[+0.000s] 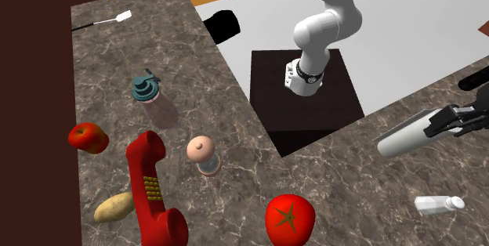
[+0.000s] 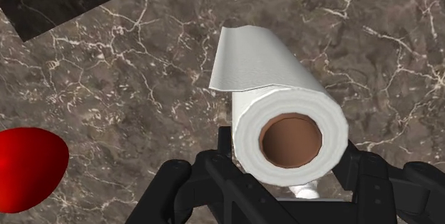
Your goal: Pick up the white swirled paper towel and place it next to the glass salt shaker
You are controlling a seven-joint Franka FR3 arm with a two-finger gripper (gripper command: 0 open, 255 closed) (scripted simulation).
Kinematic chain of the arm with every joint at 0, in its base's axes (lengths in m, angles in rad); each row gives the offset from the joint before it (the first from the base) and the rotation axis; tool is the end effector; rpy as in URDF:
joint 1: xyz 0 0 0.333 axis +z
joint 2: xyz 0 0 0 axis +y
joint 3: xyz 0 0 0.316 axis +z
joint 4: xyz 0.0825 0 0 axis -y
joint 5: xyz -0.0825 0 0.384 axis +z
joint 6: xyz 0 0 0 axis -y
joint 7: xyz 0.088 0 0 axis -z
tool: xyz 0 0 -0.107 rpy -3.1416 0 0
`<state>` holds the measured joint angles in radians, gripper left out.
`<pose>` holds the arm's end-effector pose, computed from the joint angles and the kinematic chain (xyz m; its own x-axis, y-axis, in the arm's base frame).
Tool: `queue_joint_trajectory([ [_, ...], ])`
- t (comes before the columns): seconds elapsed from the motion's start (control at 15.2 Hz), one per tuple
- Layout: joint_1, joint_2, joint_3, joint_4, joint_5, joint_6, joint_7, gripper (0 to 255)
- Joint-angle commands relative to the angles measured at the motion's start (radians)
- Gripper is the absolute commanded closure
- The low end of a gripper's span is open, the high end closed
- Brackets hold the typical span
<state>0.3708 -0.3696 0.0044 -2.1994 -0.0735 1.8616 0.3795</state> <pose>0.4175 0.1585 0.5349 0.9983 0.0169 0.0557 0.0138 -0.9983 0.0559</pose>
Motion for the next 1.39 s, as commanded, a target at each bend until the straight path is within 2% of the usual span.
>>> queue_joint_trajectory([
  [0.0,0.0,0.003,-0.001,-0.025,-0.001,0.028,0.001,255],
  [0.2,-0.001,0.007,-0.001,-0.06,-0.002,0.067,0.004,255],
  [0.73,-0.001,0.007,-0.001,-0.06,-0.002,0.067,0.004,255],
  [0.79,-0.001,0.007,-0.001,-0.06,-0.002,0.067,0.004,0],
  [1.12,-0.001,0.007,-0.001,-0.06,-0.002,0.067,0.004,0],
  [1.32,0.002,-0.005,0.003,0.03,0.002,-0.035,0.002,0],
])
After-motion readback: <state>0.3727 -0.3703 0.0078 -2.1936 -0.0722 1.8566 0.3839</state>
